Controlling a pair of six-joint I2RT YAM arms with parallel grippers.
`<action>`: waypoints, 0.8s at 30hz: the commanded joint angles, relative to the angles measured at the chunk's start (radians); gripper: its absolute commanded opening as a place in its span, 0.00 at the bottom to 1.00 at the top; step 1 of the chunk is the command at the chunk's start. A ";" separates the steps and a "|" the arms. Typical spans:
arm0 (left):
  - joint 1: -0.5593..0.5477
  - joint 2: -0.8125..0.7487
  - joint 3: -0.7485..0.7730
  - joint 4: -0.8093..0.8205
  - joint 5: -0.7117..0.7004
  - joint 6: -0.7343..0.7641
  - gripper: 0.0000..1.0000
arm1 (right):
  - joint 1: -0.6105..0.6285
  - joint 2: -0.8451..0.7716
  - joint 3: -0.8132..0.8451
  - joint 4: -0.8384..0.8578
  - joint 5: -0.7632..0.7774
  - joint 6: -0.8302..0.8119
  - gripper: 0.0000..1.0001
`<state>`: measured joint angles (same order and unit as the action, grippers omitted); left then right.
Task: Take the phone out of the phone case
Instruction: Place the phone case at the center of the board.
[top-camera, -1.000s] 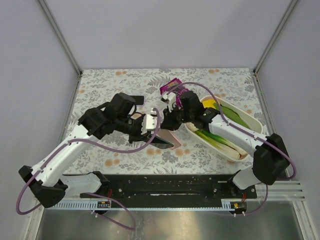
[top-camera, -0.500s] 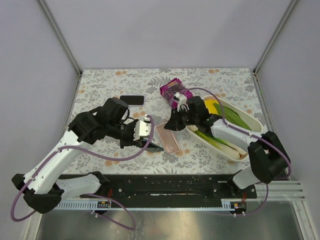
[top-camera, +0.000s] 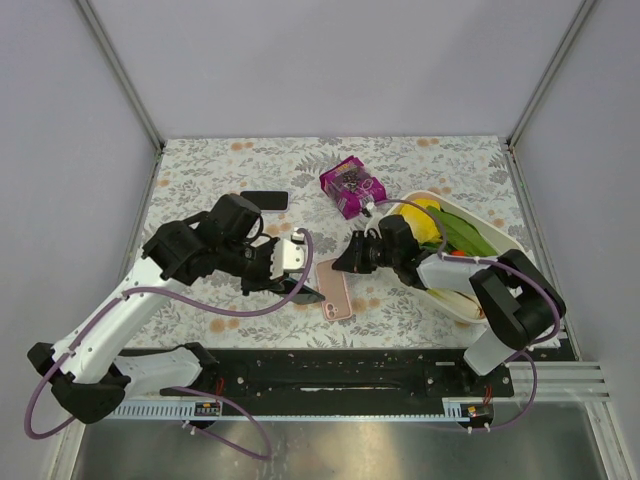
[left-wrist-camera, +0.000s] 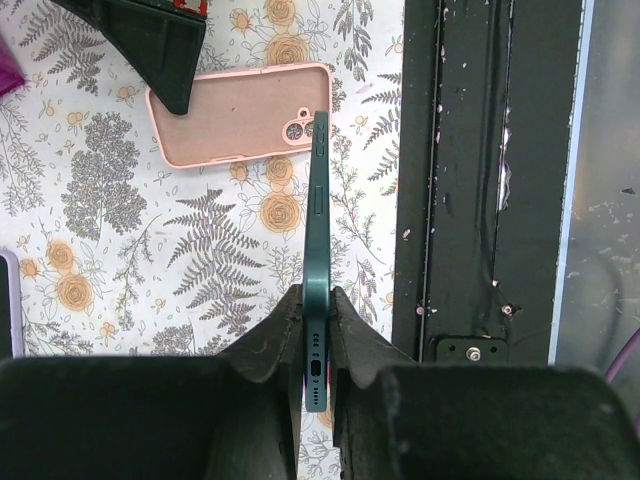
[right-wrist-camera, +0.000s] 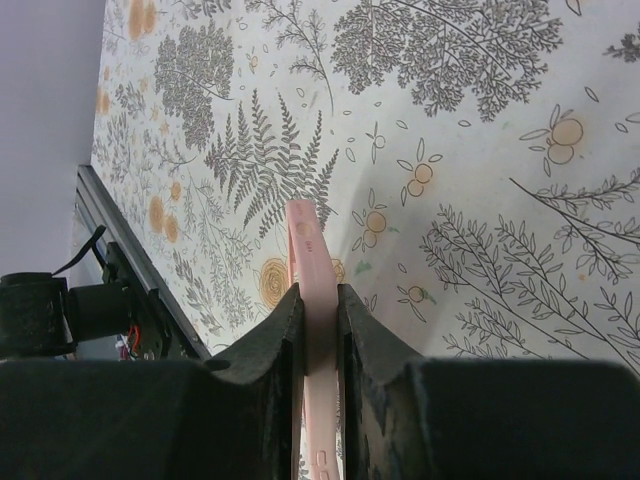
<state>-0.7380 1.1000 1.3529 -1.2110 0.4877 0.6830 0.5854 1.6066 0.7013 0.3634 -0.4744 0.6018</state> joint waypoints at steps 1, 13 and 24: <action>-0.001 -0.005 0.026 0.053 -0.003 -0.007 0.00 | -0.006 -0.023 -0.042 0.106 0.074 0.055 0.05; -0.001 -0.008 0.005 0.080 0.005 -0.013 0.00 | -0.006 -0.057 -0.085 0.048 0.178 0.004 0.33; -0.001 0.018 -0.017 0.041 -0.032 0.046 0.00 | -0.007 -0.074 -0.068 -0.012 0.218 -0.068 0.50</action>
<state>-0.7383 1.1084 1.3308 -1.1969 0.4759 0.6891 0.5846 1.5639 0.6186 0.3916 -0.3225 0.5930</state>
